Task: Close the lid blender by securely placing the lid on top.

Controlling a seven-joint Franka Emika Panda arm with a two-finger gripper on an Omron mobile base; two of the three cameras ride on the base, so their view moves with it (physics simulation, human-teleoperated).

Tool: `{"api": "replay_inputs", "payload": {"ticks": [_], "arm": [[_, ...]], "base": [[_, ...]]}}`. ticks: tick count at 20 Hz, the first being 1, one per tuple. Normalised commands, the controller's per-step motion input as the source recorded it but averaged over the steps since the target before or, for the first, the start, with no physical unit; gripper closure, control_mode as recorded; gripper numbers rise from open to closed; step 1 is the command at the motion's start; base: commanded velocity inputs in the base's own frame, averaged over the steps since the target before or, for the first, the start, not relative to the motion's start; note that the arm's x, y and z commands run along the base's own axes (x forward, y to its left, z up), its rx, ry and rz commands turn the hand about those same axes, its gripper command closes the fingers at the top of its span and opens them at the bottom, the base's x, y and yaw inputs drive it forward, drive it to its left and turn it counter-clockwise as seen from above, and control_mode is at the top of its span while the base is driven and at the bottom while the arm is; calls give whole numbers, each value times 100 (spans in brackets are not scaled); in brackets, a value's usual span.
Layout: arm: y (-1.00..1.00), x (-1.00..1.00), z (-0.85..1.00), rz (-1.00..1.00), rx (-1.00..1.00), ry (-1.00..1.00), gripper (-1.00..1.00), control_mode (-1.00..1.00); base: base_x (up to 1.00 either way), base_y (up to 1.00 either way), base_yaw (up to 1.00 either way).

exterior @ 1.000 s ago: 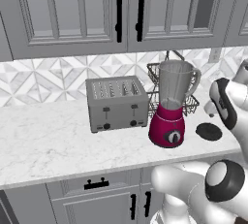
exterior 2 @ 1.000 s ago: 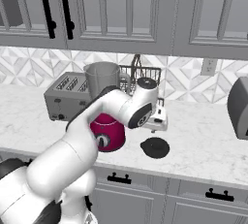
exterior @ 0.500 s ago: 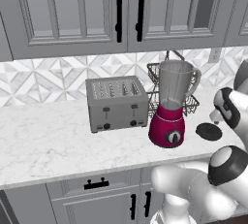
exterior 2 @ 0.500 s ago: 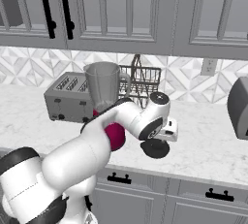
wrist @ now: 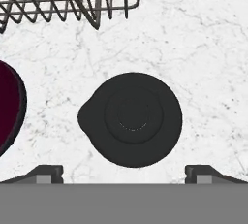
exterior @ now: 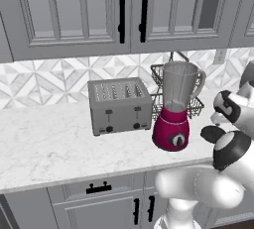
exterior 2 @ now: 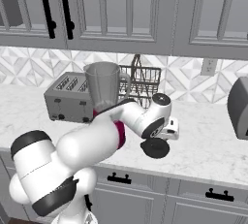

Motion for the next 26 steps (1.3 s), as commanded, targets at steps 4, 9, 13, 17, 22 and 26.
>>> {"api": "replay_inputs", "payload": {"ticks": [4, 9, 13, 17, 22, 26], "arm": [[-8, 19, -24, 3, 0, 0, -100, -100], [-12, 13, -25, 5, 0, 0, -100, -100], [-3, 20, -19, 6, 0, 0, -100, -100], [0, 4, -21, 5, 0, 0, -100, -100], [0, 0, -17, 4, 0, 0, -100, -100], [0, 0, -6, 3, 0, 0, -100, -100]], "base": [[0, 0, 0], [0, 0, 0], [0, 0, 0], [0, 0, 0], [0, 0, 0], [0, 0, 0]]}}
